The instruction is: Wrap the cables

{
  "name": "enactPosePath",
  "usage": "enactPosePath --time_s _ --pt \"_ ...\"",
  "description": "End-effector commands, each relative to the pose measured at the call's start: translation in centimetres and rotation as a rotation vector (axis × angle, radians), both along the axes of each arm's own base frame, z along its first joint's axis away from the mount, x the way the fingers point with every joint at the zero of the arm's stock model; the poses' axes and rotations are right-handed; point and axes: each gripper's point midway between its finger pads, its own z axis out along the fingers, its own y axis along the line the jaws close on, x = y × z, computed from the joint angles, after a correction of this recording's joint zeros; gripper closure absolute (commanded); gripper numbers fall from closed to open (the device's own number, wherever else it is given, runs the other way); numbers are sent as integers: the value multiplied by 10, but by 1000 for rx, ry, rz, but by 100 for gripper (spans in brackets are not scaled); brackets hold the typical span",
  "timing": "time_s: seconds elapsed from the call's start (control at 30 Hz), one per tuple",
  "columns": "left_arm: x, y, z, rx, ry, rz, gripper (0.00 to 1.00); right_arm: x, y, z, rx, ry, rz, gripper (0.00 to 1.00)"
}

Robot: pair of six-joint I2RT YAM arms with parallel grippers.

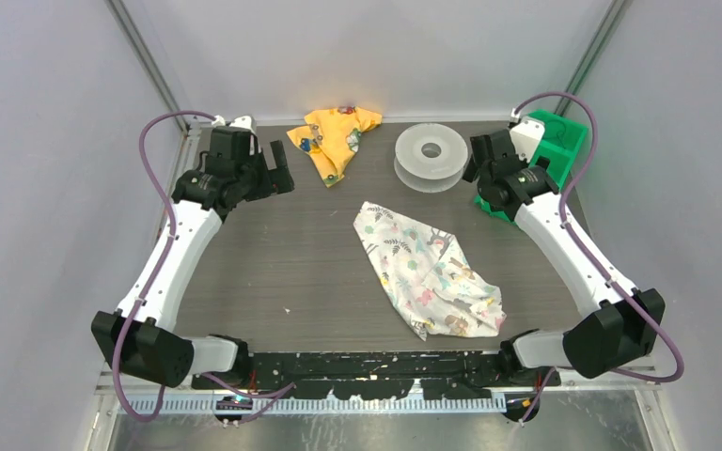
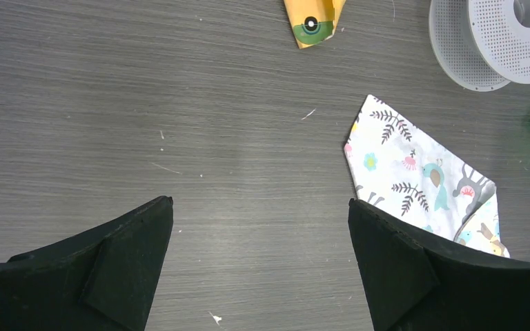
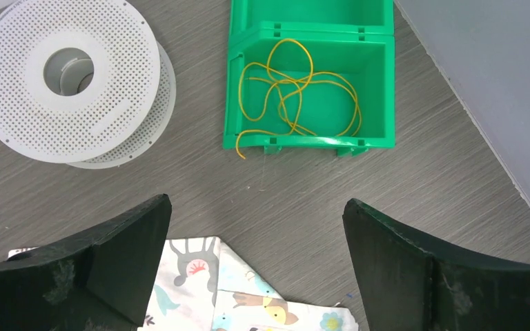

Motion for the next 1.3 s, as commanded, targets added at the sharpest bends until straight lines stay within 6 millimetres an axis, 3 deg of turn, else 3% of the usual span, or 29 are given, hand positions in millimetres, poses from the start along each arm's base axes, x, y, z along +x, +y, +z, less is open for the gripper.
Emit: enactPosePath --time_s 0.0,0.5,0.63,0.73,0.97,1.1,1.27 --pt "0 0 23 -4 -68 -8 0 -4 -4 18 20 -98 -4 0" --pt "-1 -5 26 -17 -78 -44 0 -4 2 14 38 -83 34 0" --pt "-11 -28 26 -59 -68 -208 0 -4 1 9 19 -58 40 0" --pt "-18 -48 19 -121 -37 -293 0 -5 -19 -3 -7 -4 -12 0" --pt "-37 -95 -13 -120 77 -422 0 1 -70 -39 139 93 -166 0" --pt "-38 -108 -18 -122 88 -451 0 20 -78 -56 210 161 -185 0" --pt "-40 -107 -18 -112 85 -461 0 47 -71 -75 228 250 -132 0"
